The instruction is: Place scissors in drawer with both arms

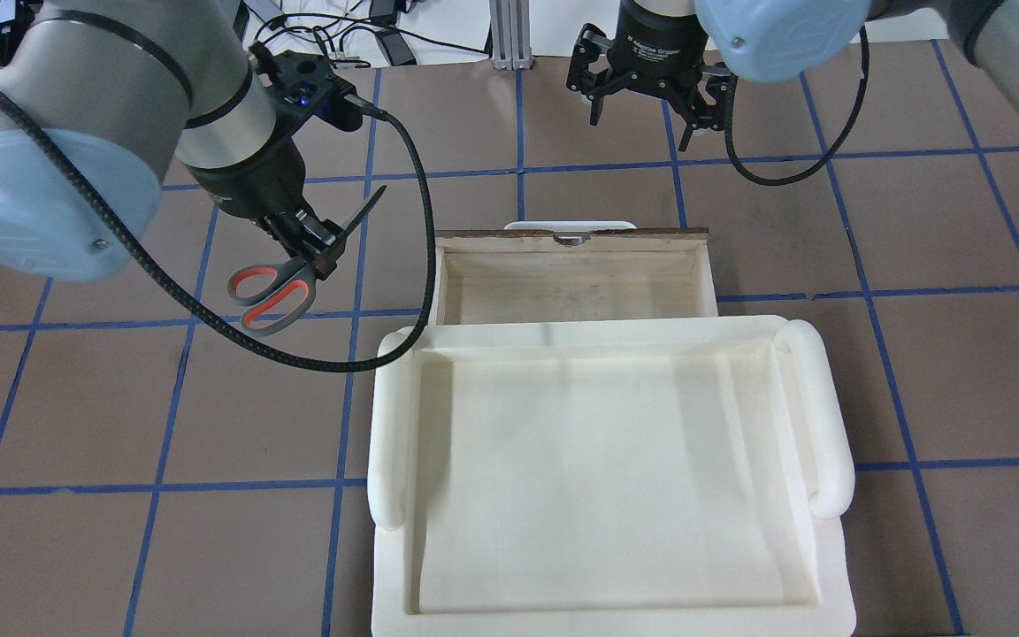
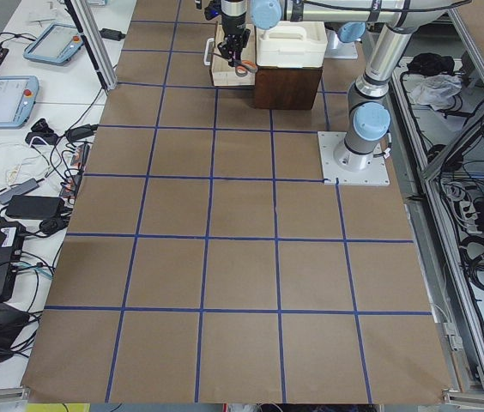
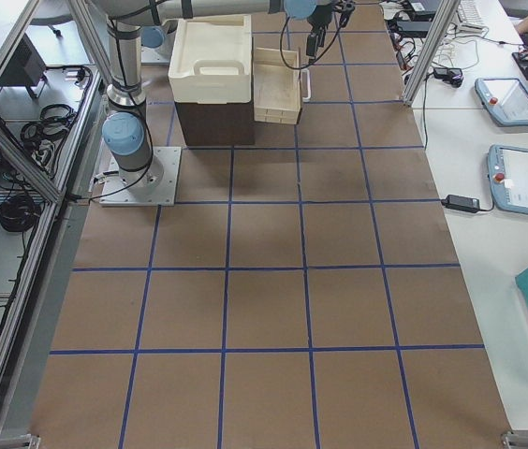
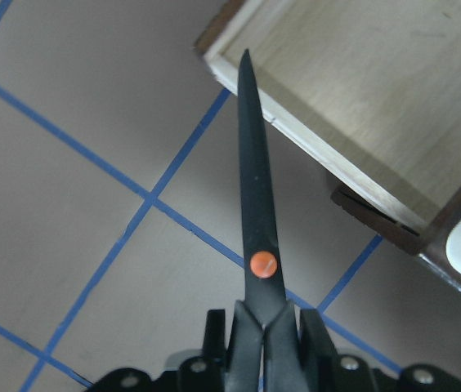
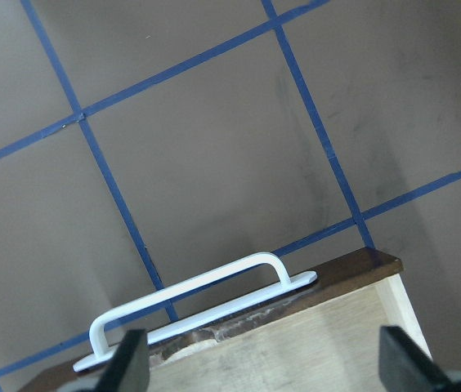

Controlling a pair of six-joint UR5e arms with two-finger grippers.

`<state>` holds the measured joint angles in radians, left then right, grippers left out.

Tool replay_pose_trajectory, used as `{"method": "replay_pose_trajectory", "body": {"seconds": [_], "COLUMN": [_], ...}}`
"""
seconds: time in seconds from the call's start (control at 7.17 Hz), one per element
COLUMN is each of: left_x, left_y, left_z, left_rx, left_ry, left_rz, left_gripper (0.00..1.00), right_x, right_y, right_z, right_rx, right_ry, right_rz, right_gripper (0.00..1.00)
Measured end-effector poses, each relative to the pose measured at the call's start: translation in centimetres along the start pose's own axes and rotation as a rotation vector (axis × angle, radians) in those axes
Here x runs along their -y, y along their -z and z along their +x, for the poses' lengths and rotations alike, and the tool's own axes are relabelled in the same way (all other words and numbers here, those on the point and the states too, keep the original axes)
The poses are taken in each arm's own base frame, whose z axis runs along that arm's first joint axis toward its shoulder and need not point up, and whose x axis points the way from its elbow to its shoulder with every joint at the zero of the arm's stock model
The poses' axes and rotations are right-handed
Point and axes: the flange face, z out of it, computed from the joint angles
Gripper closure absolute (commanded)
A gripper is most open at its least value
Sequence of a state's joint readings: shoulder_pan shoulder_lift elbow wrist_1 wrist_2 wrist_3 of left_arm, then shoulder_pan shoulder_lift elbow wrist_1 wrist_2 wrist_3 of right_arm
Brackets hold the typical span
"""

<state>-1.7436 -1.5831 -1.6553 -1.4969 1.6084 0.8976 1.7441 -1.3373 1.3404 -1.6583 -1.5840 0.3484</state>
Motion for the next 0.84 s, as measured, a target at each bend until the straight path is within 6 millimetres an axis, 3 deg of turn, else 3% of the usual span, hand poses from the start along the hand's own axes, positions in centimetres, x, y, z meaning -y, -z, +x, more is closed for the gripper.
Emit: {"method": "replay_pose_trajectory", "body": {"seconds": [0.42,0.84], "left_x": [2.4,5.8], "left_y": [0.0,-0.9], "left_z": [0.5,-0.1], "left_rx": [-0.010,-0.046], "left_ry": [-0.438,-0.506], "left_rz": [0.041,0.135], "left_gripper": [0.98,0.99], "right_x": [0.3,0.9], "right_y": [2.1,2.9], "right_z": [3.1,5.2], "right_rx": [0.011,0.010], "right_ry": [0.214,0.241], "right_rz": [0.027,0.040], "right_gripper": [0.00,0.00]}}
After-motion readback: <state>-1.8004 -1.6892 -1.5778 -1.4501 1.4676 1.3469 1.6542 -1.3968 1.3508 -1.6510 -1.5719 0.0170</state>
